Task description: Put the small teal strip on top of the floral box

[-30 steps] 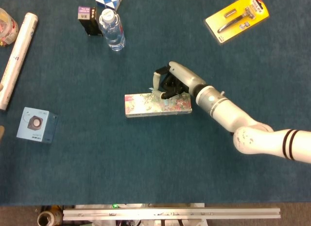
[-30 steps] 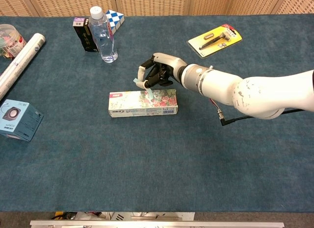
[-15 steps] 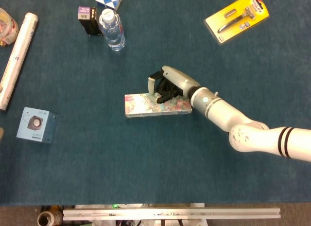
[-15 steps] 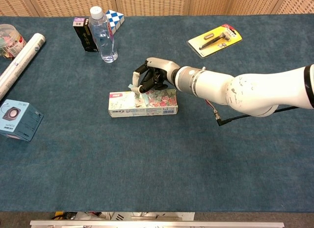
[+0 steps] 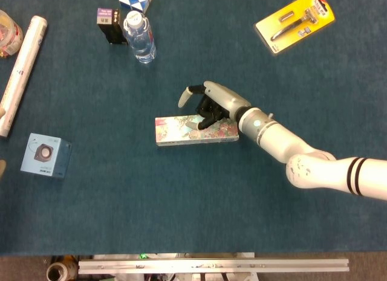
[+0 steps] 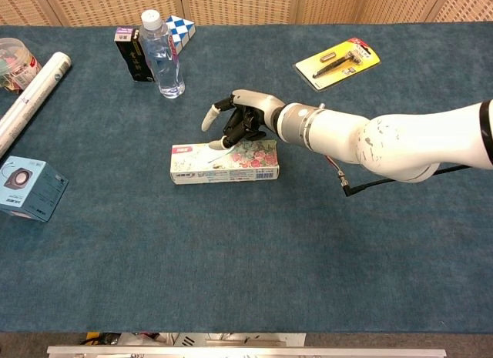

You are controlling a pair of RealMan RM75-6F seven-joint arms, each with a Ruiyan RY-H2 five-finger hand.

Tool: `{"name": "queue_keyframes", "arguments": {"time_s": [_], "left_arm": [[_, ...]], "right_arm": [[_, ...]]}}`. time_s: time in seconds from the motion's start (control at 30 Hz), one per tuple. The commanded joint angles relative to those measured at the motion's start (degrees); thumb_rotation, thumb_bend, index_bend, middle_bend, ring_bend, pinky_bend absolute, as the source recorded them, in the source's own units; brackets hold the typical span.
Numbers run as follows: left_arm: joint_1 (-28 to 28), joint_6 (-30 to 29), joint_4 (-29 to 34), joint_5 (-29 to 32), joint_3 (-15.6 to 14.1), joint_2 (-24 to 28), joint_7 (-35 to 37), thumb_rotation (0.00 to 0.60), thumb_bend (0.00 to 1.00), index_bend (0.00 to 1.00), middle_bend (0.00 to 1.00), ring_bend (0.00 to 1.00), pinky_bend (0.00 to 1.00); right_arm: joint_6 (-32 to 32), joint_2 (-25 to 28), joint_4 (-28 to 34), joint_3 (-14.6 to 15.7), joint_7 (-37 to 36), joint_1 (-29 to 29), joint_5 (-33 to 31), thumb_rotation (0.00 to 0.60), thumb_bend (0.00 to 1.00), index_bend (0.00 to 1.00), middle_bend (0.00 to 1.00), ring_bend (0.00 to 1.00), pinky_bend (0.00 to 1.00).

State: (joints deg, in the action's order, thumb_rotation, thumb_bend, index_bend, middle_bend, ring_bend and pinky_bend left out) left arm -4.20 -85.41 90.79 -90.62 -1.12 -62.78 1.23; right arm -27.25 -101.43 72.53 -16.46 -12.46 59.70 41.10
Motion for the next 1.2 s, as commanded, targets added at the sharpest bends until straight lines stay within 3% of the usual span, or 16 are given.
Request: {"name": "queue_keyframes", "arguments": {"time_s": [0.03, 0.43, 0.67, 0.77, 0.83, 1.0, 1.2], "left_arm": [[0.1, -0.2, 0.0, -0.1, 0.0, 0.1, 0.1, 0.600, 0.25, 0.13, 0.20, 0.18, 0.07], [0.1, -0.7, 0.4, -0.6, 0.0, 0.6, 0.2, 0.600, 0.25, 0.13, 0.20, 0.18, 0.07], [-0.2, -0.6, 0.3, -0.9, 0.2, 0.9, 0.1, 0.600, 0.25, 0.13, 0.20, 0.18, 0.07], [-0.4, -0.5, 0.3, -1.0, 0.2, 1.1, 0.0, 0.600, 0.25, 0.13, 0.20, 0.18, 0.07], [-0.5, -0.3, 0.4, -0.9, 0.3, 1.2, 0.0, 0.600, 0.25, 0.13, 0.20, 0.18, 0.07], [-0.9, 0.1, 0.6, -1.1, 0.3, 1.2, -0.2, 0.600, 0.25, 0.13, 0.20, 0.18, 0.07], [-1.4, 0.5, 1.0, -1.3, 0.4, 1.3, -0.6, 0.600, 0.25, 0.13, 0.20, 0.18, 0.07]], "right_arm": [[-0.2, 0.1, 0.3, -0.2, -0.2, -0.3, 0.0, 0.600, 0.17, 0.39, 0.98, 1.00, 1.00], [-1.8, 4.2, 5.0, -1.3, -1.2, -2.9, 2.5, 0.600, 0.15, 0.39, 0.98, 1.00, 1.00], [-9.9, 6.8, 7.8, 0.0, 3.3, -5.1, 7.8, 0.600, 0.16, 0.39, 0.96, 1.00, 1.00], [-15.4, 7.8, 7.7, 2.6, 9.5, -5.6, 13.5, 0.527, 0.25, 0.39, 0.86, 0.96, 1.00], [-18.0, 8.4, 8.6, 3.5, 11.6, -6.3, 16.0, 0.448, 0.37, 0.39, 0.74, 0.84, 0.99], [-19.9, 10.5, 10.8, 5.0, 15.0, -6.9, 19.7, 0.368, 0.56, 0.40, 0.55, 0.60, 0.74], [-21.2, 11.6, 12.5, 7.2, 19.9, -7.2, 23.3, 0.317, 0.66, 0.44, 0.46, 0.45, 0.52]]}}
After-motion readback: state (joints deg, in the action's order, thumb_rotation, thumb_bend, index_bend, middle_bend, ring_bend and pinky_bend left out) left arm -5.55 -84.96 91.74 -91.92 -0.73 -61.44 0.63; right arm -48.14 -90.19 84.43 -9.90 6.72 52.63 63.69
